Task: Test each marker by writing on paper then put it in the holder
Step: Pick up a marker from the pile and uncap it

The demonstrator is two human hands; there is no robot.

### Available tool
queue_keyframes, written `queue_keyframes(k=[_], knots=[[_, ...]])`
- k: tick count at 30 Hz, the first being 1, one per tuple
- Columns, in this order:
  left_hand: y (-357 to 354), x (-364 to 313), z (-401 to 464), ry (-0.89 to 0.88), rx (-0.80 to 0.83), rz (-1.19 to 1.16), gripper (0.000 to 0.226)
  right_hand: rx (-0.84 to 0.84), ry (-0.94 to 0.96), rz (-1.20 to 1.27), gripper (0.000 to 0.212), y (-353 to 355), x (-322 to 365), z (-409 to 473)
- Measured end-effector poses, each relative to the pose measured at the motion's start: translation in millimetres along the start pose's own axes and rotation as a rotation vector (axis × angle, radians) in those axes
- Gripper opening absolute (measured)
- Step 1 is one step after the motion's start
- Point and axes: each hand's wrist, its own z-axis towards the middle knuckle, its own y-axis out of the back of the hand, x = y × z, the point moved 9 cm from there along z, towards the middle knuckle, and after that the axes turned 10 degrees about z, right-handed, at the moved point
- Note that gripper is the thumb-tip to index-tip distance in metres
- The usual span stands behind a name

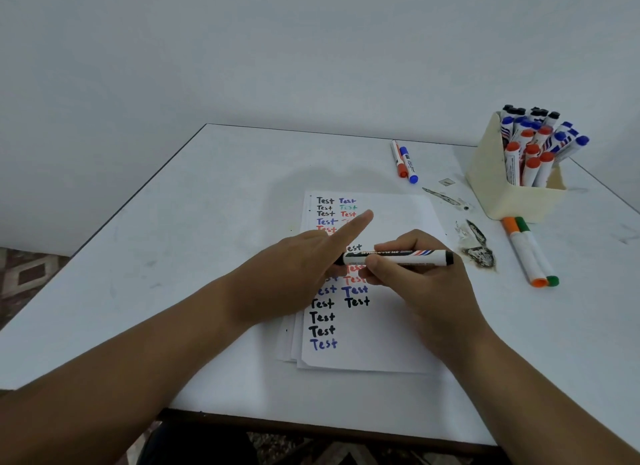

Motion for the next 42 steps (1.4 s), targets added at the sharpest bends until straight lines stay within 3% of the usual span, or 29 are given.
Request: queue_keyframes(k=[10,15,19,25,27,31,36,42], knots=[[3,12,2,0.082,-0.073,-0.094,0.077,0.045,-0.037,-0.049,0.015,-2,-6,3],[-10,33,7,0.299,0.038,-0.323,0.123,-0.03,-0.085,0.109,0.02,6,-7,8],[-20,48,11,0.363,0.14,-0.215,0.124,-0.136,-0.065,0.22,0.036,19,12,21],[-10,58,49,0.43,0.14,0.052,0.083,-0.152,0.132,-0.161,0.081,50,75,70],[-9,53,69,0.42,0.193,0.204,0.068,-0.162,0.247,-0.3,0.076,64,108,87],[-15,37,100,0.376,0.248,0.186,0.064,-0.263,0.416,-0.51,0.062,96,179,115],[-22,20,143,0.33,0.25,0.183,0.068,-0.322,0.498,-0.691,0.053,132,227,150],[-41,19,182,0.335,0.283,0.17,0.073,-0.309,0.499,-0.876,0.053,153,233,180]])
